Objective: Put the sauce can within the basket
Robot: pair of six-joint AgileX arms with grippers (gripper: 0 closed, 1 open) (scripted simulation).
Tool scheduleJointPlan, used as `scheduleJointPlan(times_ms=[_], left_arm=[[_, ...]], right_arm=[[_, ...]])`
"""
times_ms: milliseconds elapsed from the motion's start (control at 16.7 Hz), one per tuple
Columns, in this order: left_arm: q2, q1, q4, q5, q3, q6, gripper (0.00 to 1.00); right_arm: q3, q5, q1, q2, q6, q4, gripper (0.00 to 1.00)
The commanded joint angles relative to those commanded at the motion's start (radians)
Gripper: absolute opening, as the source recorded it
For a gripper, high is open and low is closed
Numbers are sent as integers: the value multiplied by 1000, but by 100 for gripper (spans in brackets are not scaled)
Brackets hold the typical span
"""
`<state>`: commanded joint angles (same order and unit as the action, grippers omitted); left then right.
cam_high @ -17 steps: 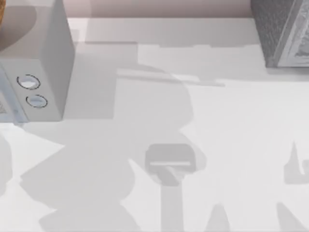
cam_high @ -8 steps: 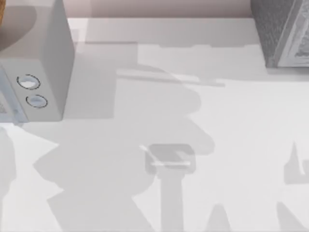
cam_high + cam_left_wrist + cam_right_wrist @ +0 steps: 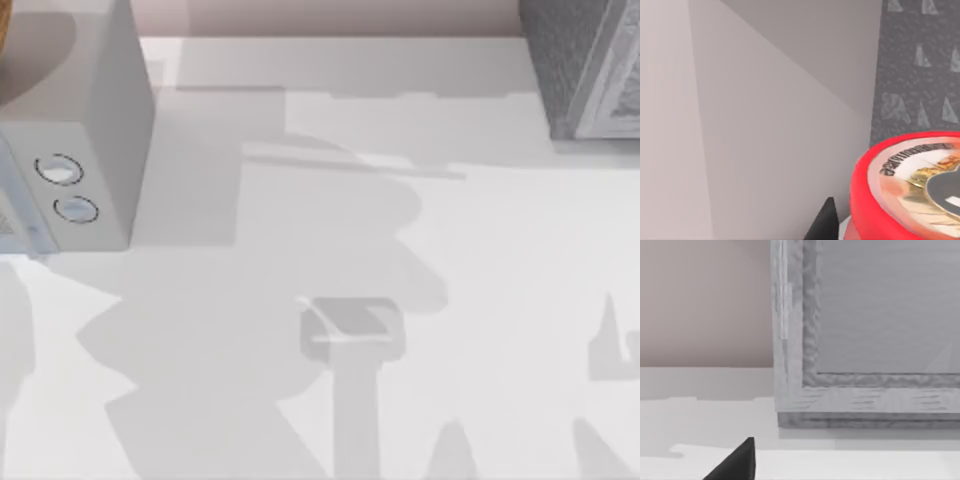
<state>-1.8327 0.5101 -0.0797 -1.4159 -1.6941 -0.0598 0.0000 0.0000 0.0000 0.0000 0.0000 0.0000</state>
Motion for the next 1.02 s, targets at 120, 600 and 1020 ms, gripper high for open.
scheduleJointPlan(times_ms=[120, 600, 1020], left_arm=[[0, 0, 0, 0, 0, 0, 30], [0, 0, 0, 0, 0, 0, 90], [0, 0, 0, 0, 0, 0, 100]], right_arm=[[0, 0, 0, 0, 0, 0, 100], [0, 0, 0, 0, 0, 0, 100], [0, 0, 0, 0, 0, 0, 100]])
